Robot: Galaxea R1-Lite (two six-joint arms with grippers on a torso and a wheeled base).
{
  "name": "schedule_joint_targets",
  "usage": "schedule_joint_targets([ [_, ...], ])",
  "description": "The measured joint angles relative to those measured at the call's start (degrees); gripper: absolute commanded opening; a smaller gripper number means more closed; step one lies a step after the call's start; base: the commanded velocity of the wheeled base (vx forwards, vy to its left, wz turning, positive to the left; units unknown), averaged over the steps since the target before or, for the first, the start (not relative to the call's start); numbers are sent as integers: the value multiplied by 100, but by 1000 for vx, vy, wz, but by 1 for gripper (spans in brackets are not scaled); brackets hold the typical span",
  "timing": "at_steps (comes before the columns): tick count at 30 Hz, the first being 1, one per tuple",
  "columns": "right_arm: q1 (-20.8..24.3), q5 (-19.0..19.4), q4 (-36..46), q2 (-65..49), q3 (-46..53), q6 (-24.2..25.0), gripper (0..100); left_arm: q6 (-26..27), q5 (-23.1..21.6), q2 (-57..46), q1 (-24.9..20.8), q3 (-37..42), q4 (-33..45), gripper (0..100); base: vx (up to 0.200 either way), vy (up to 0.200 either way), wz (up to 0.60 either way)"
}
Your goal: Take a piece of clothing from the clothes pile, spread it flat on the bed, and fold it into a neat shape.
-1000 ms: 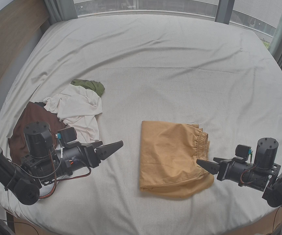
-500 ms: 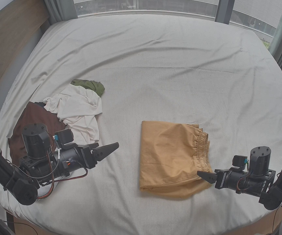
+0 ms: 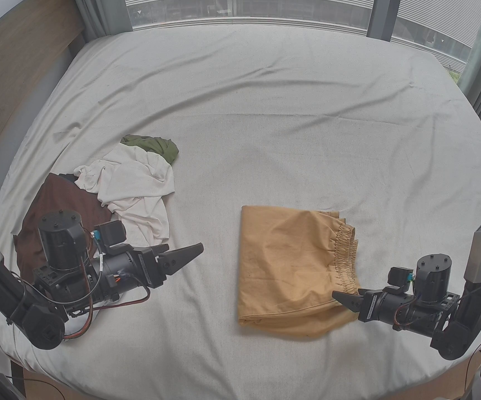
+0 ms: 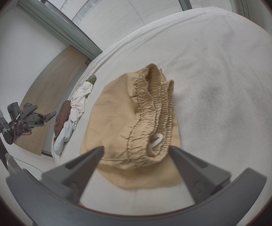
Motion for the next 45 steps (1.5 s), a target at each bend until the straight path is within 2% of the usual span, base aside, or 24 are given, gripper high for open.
schedule_joint_targets([
  [12, 2, -20, 55, 61, 46, -20, 0, 0, 2, 99, -17, 0, -7, 100, 0, 0, 0],
  [26, -140, -22, 963, -529, 77, -269, 0, -18, 9, 322, -30, 65, -497, 100, 0, 0, 0],
  [36, -229, -38, 987, -560, 62, -356, 0, -18, 9, 369, -45, 94, -501, 100, 0, 0, 0],
  [37, -234, -40, 989, -557, 63, -362, 100, -21, 9, 369, -45, 96, -503, 100, 0, 0, 0],
  [45, -256, -44, 923, -529, 21, -375, 100, 20, 37, 374, -44, 111, -514, 100, 0, 0, 0],
])
